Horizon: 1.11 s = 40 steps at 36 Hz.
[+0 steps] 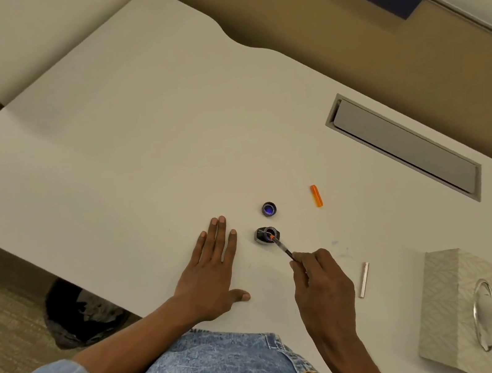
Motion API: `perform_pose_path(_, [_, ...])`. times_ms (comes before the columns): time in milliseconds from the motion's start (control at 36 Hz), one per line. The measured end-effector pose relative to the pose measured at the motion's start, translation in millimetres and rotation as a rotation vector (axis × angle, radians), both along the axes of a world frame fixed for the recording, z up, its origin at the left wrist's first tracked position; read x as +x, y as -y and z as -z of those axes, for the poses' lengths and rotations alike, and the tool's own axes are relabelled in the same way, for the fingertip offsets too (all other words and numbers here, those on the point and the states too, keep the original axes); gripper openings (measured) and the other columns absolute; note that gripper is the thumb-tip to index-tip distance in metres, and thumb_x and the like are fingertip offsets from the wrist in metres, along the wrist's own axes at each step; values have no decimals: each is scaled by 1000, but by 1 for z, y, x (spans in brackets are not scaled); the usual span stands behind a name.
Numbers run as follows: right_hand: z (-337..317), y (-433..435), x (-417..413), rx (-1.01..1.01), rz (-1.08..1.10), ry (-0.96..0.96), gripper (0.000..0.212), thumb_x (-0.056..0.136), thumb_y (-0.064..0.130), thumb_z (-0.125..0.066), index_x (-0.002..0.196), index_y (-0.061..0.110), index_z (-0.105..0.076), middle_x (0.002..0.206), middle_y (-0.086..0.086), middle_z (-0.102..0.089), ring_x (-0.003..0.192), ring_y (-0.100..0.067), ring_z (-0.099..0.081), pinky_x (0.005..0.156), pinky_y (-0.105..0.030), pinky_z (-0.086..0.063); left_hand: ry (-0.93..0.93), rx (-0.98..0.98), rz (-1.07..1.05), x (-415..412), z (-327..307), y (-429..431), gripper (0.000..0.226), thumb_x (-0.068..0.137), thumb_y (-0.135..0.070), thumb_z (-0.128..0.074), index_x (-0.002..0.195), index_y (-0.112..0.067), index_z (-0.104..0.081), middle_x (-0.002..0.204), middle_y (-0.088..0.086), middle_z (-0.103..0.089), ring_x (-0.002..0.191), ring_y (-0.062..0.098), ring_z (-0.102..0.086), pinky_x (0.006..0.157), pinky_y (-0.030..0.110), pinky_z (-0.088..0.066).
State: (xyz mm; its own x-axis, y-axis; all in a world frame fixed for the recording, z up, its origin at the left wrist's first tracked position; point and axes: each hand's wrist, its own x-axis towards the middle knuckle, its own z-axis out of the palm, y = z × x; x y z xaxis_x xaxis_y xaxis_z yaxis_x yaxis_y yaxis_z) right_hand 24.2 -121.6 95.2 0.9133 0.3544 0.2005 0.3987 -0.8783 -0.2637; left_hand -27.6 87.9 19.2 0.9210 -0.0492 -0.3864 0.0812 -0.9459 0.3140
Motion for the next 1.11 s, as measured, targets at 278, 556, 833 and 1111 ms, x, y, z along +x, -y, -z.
perform_pose_path(278, [-1, -2, -5, 337, 253, -156, 13, 90, 11, -84, 100, 17, -80, 82, 6, -71, 66, -12, -65, 61, -25, -55, 18, 9, 4, 0, 1, 0, 128, 88, -85, -44, 159, -8, 31, 163, 18, 47, 153, 33, 42, 132, 49, 11])
perform_pose_path(556, [-20, 6, -14, 1117, 678, -737, 11, 95, 8, -77, 99, 16, -82, 89, -9, -83, 70, -20, -71, 66, -32, -56, 74, 0, -4, 0, 1, 0, 130, 85, -86, -46, 162, -8, 23, 165, 18, 42, 155, 33, 37, 133, 48, 6])
perform_pose_path(833, [-29, 25, -36, 1323, 751, -776, 11, 94, 12, -78, 104, 10, -82, 93, -14, -83, 66, -16, -66, 64, -30, -52, -56, -72, -141, 5, -34, 14, 111, 97, -64, -56, 167, -4, 7, 175, 16, 19, 163, 29, 15, 134, 44, -9])
perform_pose_path(1111, [-39, 58, -50, 1487, 821, -787, 19, 97, 19, -72, 110, 9, -81, 99, -15, -83, 66, -18, -62, 64, -28, -54, 70, -452, -258, 4, -124, 76, 57, 93, -58, -68, 141, -29, -54, 135, -21, -55, 126, 7, -57, 103, 26, -45])
